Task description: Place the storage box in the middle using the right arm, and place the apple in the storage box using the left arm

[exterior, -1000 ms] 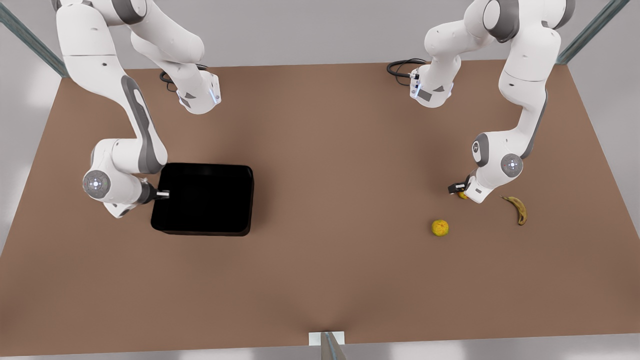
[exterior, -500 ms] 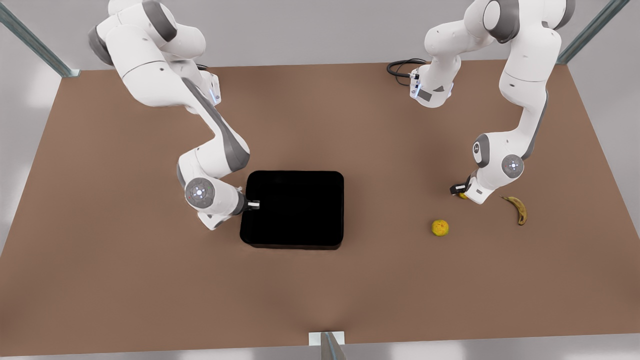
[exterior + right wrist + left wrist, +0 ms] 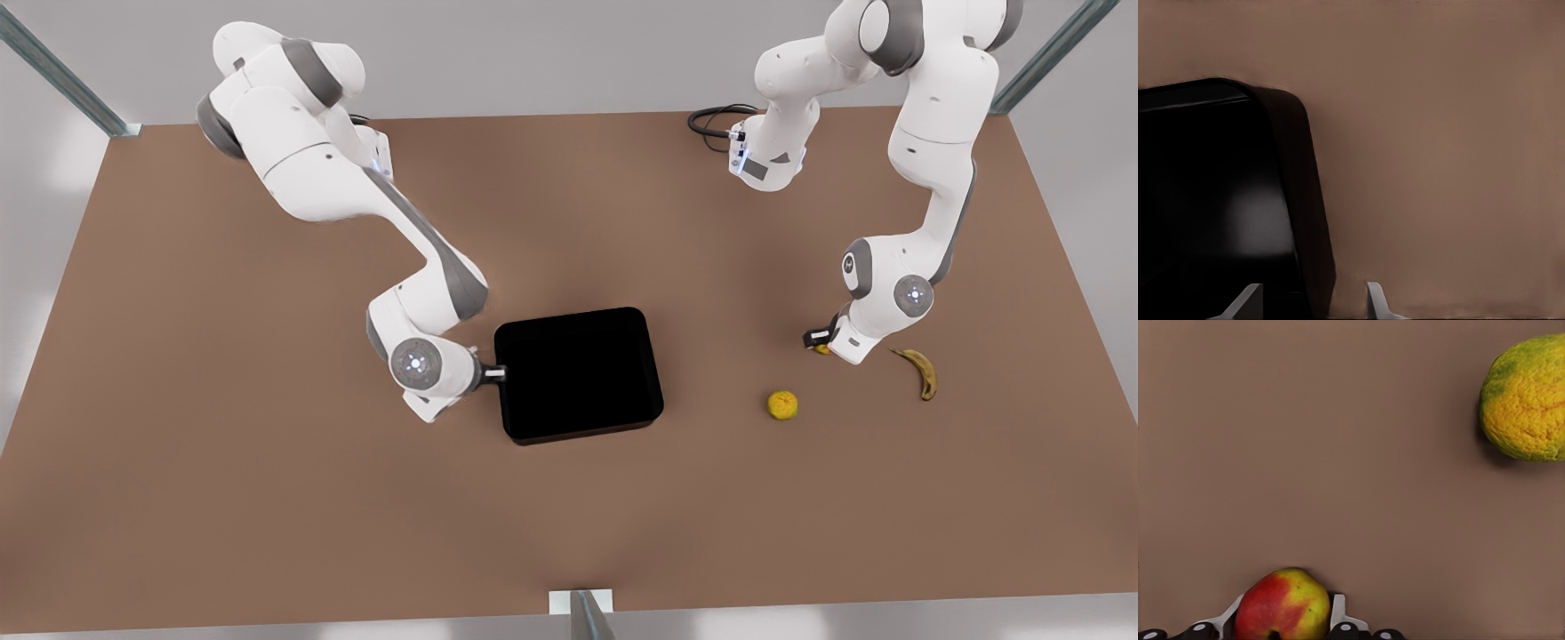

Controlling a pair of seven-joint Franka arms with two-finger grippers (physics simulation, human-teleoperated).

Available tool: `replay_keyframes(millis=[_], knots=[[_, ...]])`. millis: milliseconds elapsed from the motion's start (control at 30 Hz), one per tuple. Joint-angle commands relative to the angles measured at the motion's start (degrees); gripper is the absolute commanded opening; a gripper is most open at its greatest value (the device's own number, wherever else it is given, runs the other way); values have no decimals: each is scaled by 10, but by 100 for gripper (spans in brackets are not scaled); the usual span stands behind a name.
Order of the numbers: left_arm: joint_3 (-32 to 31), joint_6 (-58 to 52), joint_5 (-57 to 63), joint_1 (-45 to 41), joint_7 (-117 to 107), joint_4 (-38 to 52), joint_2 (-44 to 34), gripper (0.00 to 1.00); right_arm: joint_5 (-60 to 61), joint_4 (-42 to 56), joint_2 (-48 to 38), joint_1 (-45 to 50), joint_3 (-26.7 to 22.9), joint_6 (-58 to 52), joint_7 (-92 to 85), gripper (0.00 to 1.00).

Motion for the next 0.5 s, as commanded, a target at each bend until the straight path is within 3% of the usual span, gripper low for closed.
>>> replay_keyframes(millis=[0,67,133,200,333,367,433,467], knots=[[0,0,0,0,0,0,1,64,2,-9,-16,-22,3,-18,-13,100],[0,0,0,0,0,0,1,64,4,-31,-82,-135,4,-115,-89,100],[0,0,0,0,0,0,2,64,-2,-94,-171,-268,-1,-123,-205,100],[0,0,0,0,0,0,2,64,-39,-60,-172,-336,0,-146,-272,100],[0,-1,0,0,0,0,1,64,-42,-45,-187,-340,-5,-165,-303,100],[0,-1,0,0,0,0,1,64,-32,-15,-193,-213,-152,-193,-354,100],[0,-1,0,-1,0,0,-1,64,-10,69,-193,-187,-171,-250,-350,100],[0,-1,0,-1,0,0,-1,64,-11,84,-204,-188,-142,-266,-350,100]])
